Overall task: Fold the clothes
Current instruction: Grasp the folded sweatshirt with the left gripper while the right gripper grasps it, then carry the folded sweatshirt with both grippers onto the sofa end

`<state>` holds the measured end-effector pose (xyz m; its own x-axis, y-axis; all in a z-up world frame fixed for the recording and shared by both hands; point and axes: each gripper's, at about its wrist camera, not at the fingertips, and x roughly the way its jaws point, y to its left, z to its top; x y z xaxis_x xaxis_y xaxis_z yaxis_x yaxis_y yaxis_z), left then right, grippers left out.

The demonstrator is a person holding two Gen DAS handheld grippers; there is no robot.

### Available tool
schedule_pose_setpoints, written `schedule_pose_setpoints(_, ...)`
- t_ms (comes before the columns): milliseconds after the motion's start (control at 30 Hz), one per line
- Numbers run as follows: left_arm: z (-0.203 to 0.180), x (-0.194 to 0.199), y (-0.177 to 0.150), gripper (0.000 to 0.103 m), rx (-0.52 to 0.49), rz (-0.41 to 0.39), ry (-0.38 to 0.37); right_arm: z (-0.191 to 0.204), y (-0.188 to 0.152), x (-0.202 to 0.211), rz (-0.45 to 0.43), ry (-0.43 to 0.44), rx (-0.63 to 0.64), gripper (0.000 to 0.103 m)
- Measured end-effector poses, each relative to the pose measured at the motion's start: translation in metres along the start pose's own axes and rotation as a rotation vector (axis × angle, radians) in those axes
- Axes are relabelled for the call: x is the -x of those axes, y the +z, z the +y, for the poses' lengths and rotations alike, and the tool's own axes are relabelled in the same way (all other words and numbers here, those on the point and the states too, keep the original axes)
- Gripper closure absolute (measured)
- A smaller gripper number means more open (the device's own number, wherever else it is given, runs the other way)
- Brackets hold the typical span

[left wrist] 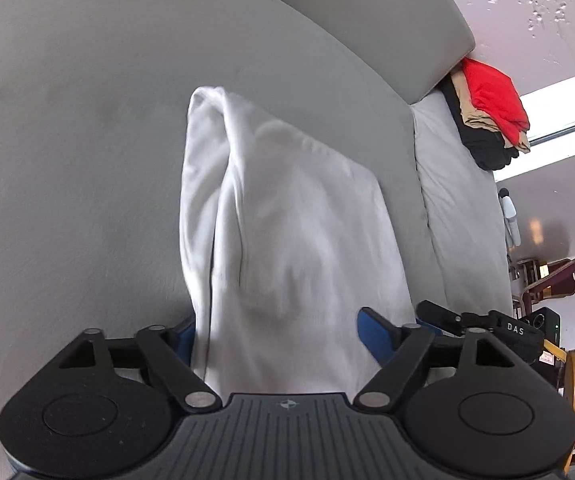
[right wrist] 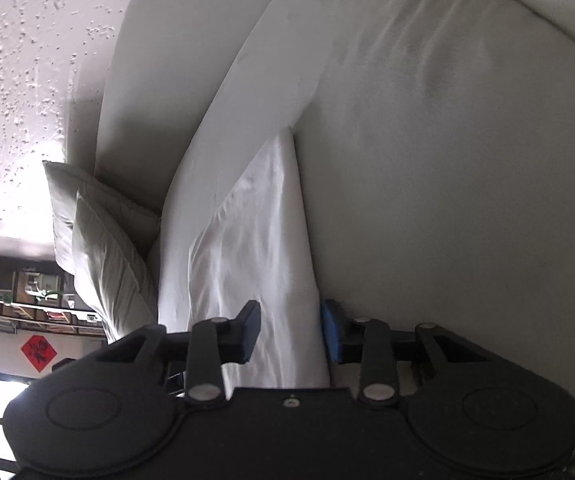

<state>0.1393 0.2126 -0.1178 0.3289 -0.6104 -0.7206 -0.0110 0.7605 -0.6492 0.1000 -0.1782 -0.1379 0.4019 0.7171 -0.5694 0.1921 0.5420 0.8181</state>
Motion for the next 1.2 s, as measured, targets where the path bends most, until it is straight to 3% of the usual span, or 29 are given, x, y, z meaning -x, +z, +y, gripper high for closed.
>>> schedule_pose_setpoints(67, 0.002, -0.004, 0.008, 0.044, 0.009, -0.002, 0.001, 0.002, 0.007, -0.010, -0.003, -0.003, 0.001, 0.073)
schedule_pose_setpoints(333, 0.015, -0.021, 0.027, 0.066, 0.102, -0.052, -0.035, 0.005, 0.031, -0.046, -0.039, 0.024, 0.006, 0.074)
schedule_pose_setpoints(400, 0.013, -0.024, 0.028, 0.077, 0.113, -0.061, -0.022, 0.007, 0.032, -0.050, -0.062, 0.007, 0.016, 0.078)
schedule_pose_setpoints(433, 0.010, -0.022, 0.027, 0.088, 0.106, -0.071, -0.003, 0.008, 0.033, -0.052, -0.073, -0.002, 0.022, 0.083)
schedule_pose_setpoints(467, 0.004, -0.019, 0.025, 0.092, 0.094, -0.086, 0.020, 0.009, 0.033, -0.054, -0.083, -0.014, 0.031, 0.097)
schedule_pose_setpoints(533, -0.015, -0.012, 0.016, 0.095, 0.019, -0.128, 0.089, 0.018, 0.027, -0.051, -0.110, -0.050, 0.105, 0.098)
schedule_pose_setpoints(633, -0.059, 0.007, -0.008, 0.096, -0.134, -0.224, 0.175, 0.049, 0.003, -0.032, -0.191, -0.106, 0.324, 0.098)
schedule_pose_setpoints(700, -0.090, 0.023, -0.026, 0.097, -0.237, -0.301, 0.216, 0.066, -0.012, -0.009, -0.249, -0.085, 0.395, 0.098)
schedule_pose_setpoints(833, -0.164, 0.067, -0.067, 0.097, -0.431, -0.505, 0.207, 0.086, -0.035, 0.065, -0.403, 0.002, 0.450, 0.098)
schedule_pose_setpoints(1033, -0.277, 0.102, -0.117, 0.097, -0.684, -0.748, 0.069, 0.106, -0.060, 0.201, -0.706, 0.125, 0.512, 0.098)
schedule_pose_setpoints(1133, -0.333, 0.097, -0.137, 0.097, -0.779, -0.808, -0.022, 0.109, -0.078, 0.271, -0.891, 0.118, 0.568, 0.098)
schedule_pose_setpoints(1200, -0.363, 0.088, -0.147, 0.097, -0.810, -0.800, -0.093, 0.112, -0.087, 0.305, -0.983, 0.081, 0.592, 0.098)
